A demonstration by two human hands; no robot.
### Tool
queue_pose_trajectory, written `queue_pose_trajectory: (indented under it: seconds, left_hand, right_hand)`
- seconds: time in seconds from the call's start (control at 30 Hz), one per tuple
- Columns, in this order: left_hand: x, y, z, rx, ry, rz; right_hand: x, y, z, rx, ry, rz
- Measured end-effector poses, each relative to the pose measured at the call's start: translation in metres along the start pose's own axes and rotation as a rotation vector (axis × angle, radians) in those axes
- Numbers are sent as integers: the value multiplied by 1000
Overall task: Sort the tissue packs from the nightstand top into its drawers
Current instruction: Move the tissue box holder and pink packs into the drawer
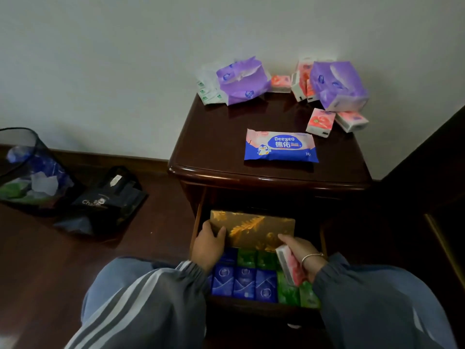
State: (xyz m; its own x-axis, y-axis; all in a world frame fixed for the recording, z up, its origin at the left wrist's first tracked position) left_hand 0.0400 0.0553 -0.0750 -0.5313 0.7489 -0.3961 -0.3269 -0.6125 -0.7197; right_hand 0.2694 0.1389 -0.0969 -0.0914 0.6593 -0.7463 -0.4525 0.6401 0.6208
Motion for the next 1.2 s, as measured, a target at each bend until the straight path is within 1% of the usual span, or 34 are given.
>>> queue_pose_trajectory:
  seconds: [0.07, 0.2, 0.33, 0.4, 0.53, 0.63, 0.77, 0.83, 1.03, 1.1, 1.2]
  left_hand:
    - [4, 4, -2, -14, -18, -4]
    - [9, 11, -2, -25, -54, -30]
    - [16, 16, -3, 71, -57, -49]
    - [19, 18, -4, 96, -39, -32]
    - [26, 20, -2, -20, 38, -27]
    - [29, 19, -1, -34, 100, -24]
    - [32, 21, 0, -174, 215, 66]
    - [33, 20, 1, -213, 248, 105]
    - [33, 15, -7, -345, 248, 87]
    - [36, 18, -9, -406, 228, 77]
    - [42, 25, -13, -469, 195, 74]
  right_hand:
    - [4, 4, -3, -56, -39, 87]
    - [10, 5, -7, -220, -63, 200]
    - [12, 5, -10, -187, -24, 268]
    - [11, 4, -10, -177, 4, 269]
    - [13, 6, -7, -229, 36, 227]
    - [14, 12, -5, -241, 64, 218]
    - [9, 18, -3, -195, 84, 232]
    - [6, 19, -2, -189, 86, 247]
    - [13, 24, -6, -110, 110, 256]
    - [17, 24, -9, -62, 138, 249]
    - [24, 21, -14, -53, 142, 238]
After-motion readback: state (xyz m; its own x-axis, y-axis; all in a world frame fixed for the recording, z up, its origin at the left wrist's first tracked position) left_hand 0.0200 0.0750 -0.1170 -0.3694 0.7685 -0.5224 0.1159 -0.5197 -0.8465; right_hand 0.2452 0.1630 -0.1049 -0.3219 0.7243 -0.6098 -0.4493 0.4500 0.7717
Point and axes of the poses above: each hand's wrist, its own x-axis towards the middle knuckle, its own z-axis out of the back of the hand, y = z × x, the point moved 6 cm from there along x, towards the middle knuckle, and after that the axes turned 2 degrees about -z, right-handed, at the moved point
